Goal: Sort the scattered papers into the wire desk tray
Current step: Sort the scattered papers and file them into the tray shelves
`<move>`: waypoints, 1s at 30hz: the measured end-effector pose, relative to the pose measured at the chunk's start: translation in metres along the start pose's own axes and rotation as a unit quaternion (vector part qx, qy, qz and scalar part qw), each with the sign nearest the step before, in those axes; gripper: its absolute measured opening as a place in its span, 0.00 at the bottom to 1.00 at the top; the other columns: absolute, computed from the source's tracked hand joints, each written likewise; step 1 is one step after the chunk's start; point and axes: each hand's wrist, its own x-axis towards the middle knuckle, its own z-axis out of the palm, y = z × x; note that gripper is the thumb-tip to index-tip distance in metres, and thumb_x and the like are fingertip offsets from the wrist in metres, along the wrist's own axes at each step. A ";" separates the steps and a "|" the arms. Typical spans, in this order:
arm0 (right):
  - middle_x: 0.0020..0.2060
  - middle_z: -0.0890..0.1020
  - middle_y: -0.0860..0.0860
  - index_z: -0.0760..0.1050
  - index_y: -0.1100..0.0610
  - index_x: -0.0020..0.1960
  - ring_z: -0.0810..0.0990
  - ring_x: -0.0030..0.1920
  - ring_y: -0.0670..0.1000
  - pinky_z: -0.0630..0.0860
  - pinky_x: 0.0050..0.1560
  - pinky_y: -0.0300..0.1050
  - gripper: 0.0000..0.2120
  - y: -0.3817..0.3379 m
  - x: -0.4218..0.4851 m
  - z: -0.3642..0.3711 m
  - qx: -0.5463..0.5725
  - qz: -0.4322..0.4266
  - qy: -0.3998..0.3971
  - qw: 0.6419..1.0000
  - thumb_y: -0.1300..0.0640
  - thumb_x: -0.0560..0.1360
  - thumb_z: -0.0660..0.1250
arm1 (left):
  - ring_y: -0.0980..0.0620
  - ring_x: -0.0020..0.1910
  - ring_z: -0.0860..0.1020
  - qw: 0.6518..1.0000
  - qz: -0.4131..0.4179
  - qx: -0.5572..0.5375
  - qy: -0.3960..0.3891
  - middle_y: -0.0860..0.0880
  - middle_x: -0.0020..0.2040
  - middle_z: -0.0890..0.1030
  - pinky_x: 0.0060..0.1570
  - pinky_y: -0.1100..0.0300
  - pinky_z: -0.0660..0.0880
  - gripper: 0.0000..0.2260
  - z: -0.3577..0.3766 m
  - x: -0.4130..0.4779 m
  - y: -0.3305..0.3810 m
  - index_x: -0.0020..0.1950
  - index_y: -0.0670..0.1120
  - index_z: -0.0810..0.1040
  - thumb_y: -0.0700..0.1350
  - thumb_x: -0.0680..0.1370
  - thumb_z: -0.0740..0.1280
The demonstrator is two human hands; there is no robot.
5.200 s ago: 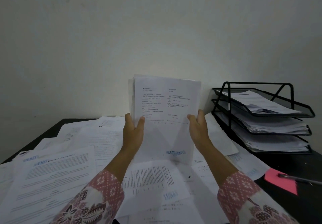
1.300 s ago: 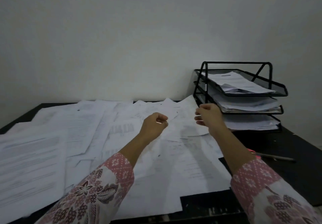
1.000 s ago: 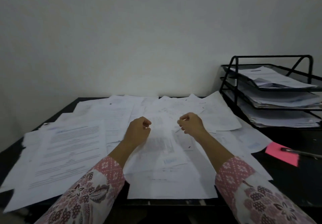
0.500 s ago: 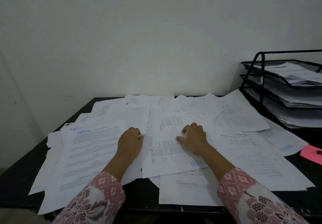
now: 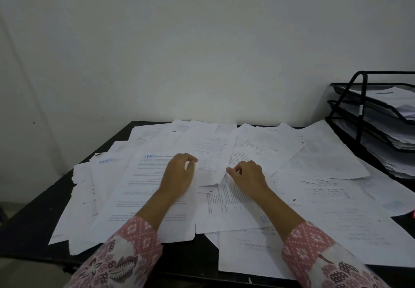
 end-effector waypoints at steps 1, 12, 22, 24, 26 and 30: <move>0.45 0.79 0.53 0.79 0.57 0.46 0.77 0.49 0.54 0.76 0.52 0.49 0.19 -0.001 0.000 0.000 -0.005 0.006 0.003 1.000 0.41 0.75 0.63 | 0.48 0.59 0.73 0.997 -0.035 0.068 0.024 0.47 0.57 0.77 0.58 0.60 0.67 0.08 -0.009 0.003 -0.008 0.56 0.46 0.77 0.41 0.78 0.63; 0.53 0.77 0.58 0.75 0.62 0.54 0.78 0.52 0.57 0.77 0.50 0.46 0.28 -0.037 0.005 0.020 -0.004 0.063 -0.040 0.997 0.39 0.68 0.71 | 0.40 0.69 0.62 0.899 -0.337 0.271 -0.072 0.38 0.69 0.63 0.65 0.46 0.62 0.41 -0.073 0.018 -0.047 0.71 0.42 0.56 0.61 0.69 0.72; 0.55 0.76 0.59 0.68 0.65 0.58 0.78 0.53 0.55 0.76 0.46 0.41 0.22 -0.046 0.009 0.007 0.110 0.142 -0.078 0.981 0.65 0.69 0.73 | 0.40 0.62 0.71 0.957 -0.273 0.090 0.026 0.37 0.64 0.71 0.52 0.57 0.69 0.27 -0.083 0.023 -0.049 0.68 0.38 0.63 0.37 0.73 0.71; 0.56 0.76 0.60 0.69 0.66 0.59 0.77 0.52 0.56 0.75 0.46 0.44 0.17 -0.041 0.006 0.002 0.143 0.132 -0.077 0.978 0.68 0.72 0.67 | 0.41 0.60 0.74 0.964 -0.257 0.061 0.038 0.40 0.60 0.75 0.50 0.58 0.68 0.20 -0.083 0.024 -0.049 0.65 0.38 0.69 0.39 0.75 0.69; 0.54 0.78 0.61 0.72 0.67 0.59 0.78 0.50 0.57 0.77 0.48 0.46 0.14 -0.036 0.006 -0.001 0.151 0.126 -0.081 0.977 0.69 0.74 0.63 | 0.42 0.56 0.76 0.970 -0.239 0.026 0.042 0.43 0.53 0.77 0.48 0.58 0.69 0.10 -0.081 0.026 -0.050 0.56 0.38 0.74 0.40 0.77 0.66; 0.50 0.79 0.59 0.74 0.66 0.56 0.78 0.49 0.57 0.77 0.46 0.47 0.12 -0.032 0.005 -0.012 0.138 0.128 -0.112 0.976 0.69 0.74 0.60 | 0.47 0.50 0.76 0.963 -0.252 -0.071 0.063 0.43 0.54 0.79 0.48 0.57 0.72 0.06 -0.068 0.035 -0.044 0.51 0.41 0.75 0.43 0.78 0.65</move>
